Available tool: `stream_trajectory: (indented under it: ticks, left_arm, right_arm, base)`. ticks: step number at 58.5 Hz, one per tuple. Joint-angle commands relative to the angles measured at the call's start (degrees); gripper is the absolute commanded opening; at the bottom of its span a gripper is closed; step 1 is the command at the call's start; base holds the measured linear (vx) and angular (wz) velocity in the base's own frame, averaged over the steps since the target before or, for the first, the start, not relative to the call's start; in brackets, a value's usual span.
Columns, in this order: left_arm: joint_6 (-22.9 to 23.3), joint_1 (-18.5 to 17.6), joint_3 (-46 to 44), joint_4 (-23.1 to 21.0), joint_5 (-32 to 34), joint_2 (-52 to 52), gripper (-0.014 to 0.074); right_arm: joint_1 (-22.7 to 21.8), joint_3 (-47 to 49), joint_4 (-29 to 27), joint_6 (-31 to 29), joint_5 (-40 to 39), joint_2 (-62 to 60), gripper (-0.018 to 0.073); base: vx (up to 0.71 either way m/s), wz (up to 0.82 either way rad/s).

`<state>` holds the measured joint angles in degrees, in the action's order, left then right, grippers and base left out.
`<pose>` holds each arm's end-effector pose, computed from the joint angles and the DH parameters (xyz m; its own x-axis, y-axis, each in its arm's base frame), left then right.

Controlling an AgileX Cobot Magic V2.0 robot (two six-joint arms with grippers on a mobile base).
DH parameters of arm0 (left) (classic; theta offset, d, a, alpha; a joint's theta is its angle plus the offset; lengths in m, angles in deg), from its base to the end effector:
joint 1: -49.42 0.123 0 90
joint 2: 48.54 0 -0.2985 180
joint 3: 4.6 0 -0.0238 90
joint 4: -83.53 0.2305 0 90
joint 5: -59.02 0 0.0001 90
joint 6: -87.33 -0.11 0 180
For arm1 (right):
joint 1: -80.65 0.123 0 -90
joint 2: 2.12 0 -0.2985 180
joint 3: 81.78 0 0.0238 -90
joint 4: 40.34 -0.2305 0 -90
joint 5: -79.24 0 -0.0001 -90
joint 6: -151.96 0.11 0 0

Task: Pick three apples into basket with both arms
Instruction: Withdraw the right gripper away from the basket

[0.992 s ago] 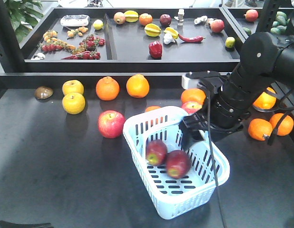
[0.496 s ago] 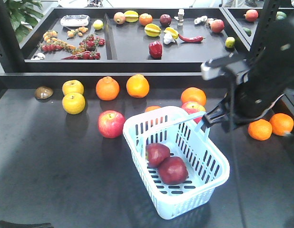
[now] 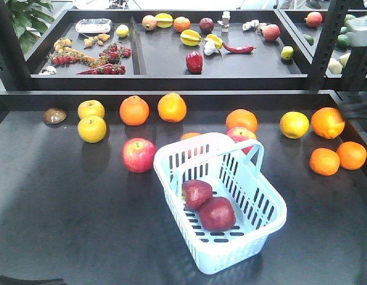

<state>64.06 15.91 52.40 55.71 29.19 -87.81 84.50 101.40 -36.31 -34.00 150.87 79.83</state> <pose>0.0610 -0.0711 0.2518 -0.4721 0.2856 -0.8340 0.6883 0.7105 -0.1463 0.2338 0.0084 0.3914 -0.8560 -0.1835 -0.4834 -0.1430 0.9825 -0.1198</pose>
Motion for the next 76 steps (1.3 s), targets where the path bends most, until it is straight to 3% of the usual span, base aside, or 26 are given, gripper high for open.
stream_trajectory:
  ticks: [1,11,15,22,23,34,61,76]
  left_arm:
    - [0.31,-0.18,-1.37,-1.42,3.0,-0.19,-0.0006]
    - [0.31,-0.18,-1.37,-1.42,3.0,-0.19,-0.0006]
    - [0.31,-0.18,-1.37,-1.42,3.0,-0.19,-0.0006]
    - [0.31,-0.18,-1.37,-1.42,3.0,-0.19,-0.0006]
    - [0.31,-0.18,-1.37,-1.42,3.0,-0.19,-0.0006]
    - [0.31,-0.18,-1.37,-1.42,3.05,-0.19,-0.0006]
    - [0.31,-0.18,-1.37,-1.42,3.05,-0.19,-0.0006]
    - [0.31,-0.18,-1.37,-1.42,3.05,-0.19,-0.0006]
  right_arm:
    - [-6.11,-3.93,3.86,0.81,2.03,-3.42,-0.0007]
    - [-19.66,-18.91,4.04,0.54,-1.19,-4.82,0.0043]
    - [-24.19,-22.99,1.95,-0.28,-2.32,-3.9,0.0118]
    - [-29.38,-26.34,-2.47,-1.39,-6.4,-1.19,0.0331]
    - [-29.9,-26.4,-2.78,-1.57,-6.88,-0.59,0.0396]
    - [-31.38,-26.22,1.2,-0.83,-7.25,4.52,0.0731]
    - [-31.38,-26.09,6.45,-0.04,-16.42,19.87,0.0687]
    - [-31.38,-26.09,6.49,-0.6,-19.85,25.42,0.0676]
  base:
    - [0.0,0.0]
    - [0.0,0.0]
    - [0.0,0.0]
    - [0.0,0.0]
    - [0.0,0.0]
    - [0.0,0.0]
    - [0.0,0.0]
    - [0.0,0.0]
